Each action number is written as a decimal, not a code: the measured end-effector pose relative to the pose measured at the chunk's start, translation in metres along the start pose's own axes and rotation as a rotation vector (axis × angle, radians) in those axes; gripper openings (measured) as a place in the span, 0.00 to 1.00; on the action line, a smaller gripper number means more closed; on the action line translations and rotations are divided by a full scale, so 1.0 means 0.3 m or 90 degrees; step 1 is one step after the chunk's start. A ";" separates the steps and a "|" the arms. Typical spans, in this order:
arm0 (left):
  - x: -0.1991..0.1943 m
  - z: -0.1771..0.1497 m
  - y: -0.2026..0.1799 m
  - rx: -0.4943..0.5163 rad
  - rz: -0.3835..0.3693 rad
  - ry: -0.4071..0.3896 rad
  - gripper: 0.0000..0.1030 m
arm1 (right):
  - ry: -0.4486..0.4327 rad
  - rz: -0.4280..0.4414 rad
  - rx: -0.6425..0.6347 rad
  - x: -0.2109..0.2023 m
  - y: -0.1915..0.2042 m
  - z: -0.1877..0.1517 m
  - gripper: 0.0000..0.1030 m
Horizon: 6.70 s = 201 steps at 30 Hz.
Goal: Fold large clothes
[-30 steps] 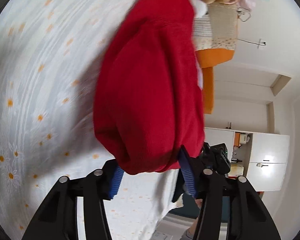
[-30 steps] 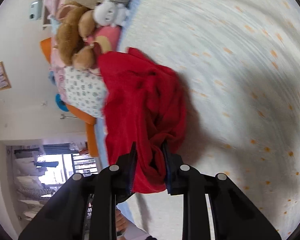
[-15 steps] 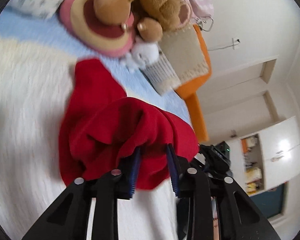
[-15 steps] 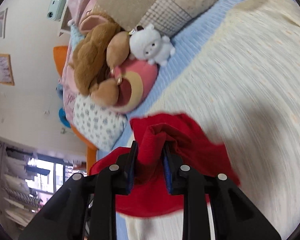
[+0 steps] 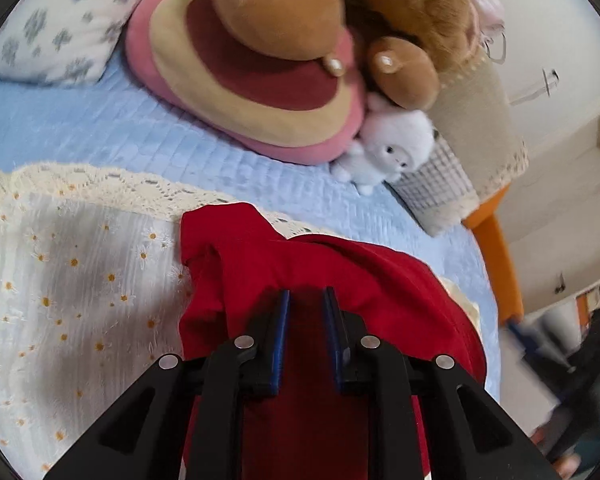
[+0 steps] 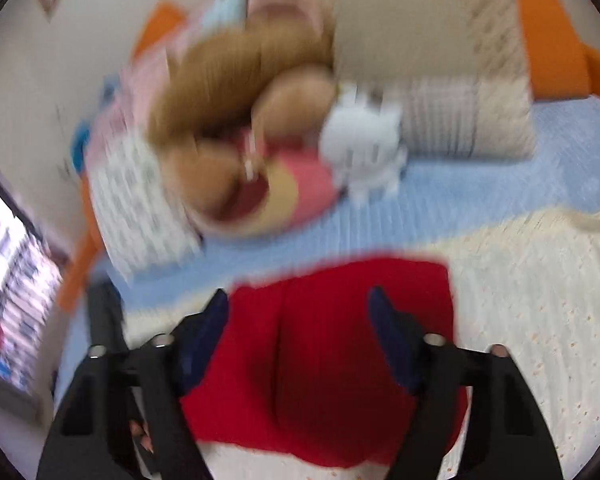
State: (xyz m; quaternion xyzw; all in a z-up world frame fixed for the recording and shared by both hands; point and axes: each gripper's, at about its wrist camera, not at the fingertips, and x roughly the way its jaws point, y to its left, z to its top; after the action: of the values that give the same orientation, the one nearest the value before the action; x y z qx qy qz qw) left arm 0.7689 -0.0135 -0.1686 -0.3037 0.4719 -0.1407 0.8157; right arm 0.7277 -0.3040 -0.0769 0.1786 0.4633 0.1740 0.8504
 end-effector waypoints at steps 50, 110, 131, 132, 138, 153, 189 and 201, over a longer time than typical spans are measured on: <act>-0.283 -0.343 0.079 -0.067 -0.079 0.102 0.90 | 0.112 0.177 0.287 -0.093 -0.447 -0.389 0.96; -0.720 -0.949 -1.374 0.377 -0.199 -0.010 0.53 | -0.247 0.095 0.199 -1.593 -0.414 -0.545 0.35; -0.093 -1.639 -1.299 0.388 -0.235 0.116 0.53 | -0.220 -0.028 0.282 -1.586 -1.065 -1.195 0.36; -0.076 -1.644 -1.243 0.362 -0.242 0.137 0.54 | -0.207 0.001 0.292 -1.542 -1.082 -1.235 0.39; -0.047 -1.694 -1.193 0.399 -0.239 0.157 0.58 | -0.208 0.025 0.304 -1.495 -1.108 -1.312 0.48; -0.507 -1.681 -1.469 0.566 -0.236 0.080 0.77 | -0.139 -0.066 0.284 -1.565 -1.065 -1.257 0.58; 0.086 -1.501 -1.529 0.535 -0.103 0.208 0.90 | -0.058 -0.214 0.242 -1.485 -1.078 -1.029 0.16; 0.089 -1.510 -1.529 0.512 -0.108 0.166 0.90 | -0.083 -0.263 0.243 -1.422 -1.095 -1.035 0.18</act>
State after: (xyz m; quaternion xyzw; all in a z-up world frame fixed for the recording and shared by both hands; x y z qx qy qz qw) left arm 0.4216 -0.5476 -0.0664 0.0214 0.4521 -0.4172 0.7881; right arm 0.2890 -0.7442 -0.0775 0.2483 0.4586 -0.1052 0.8467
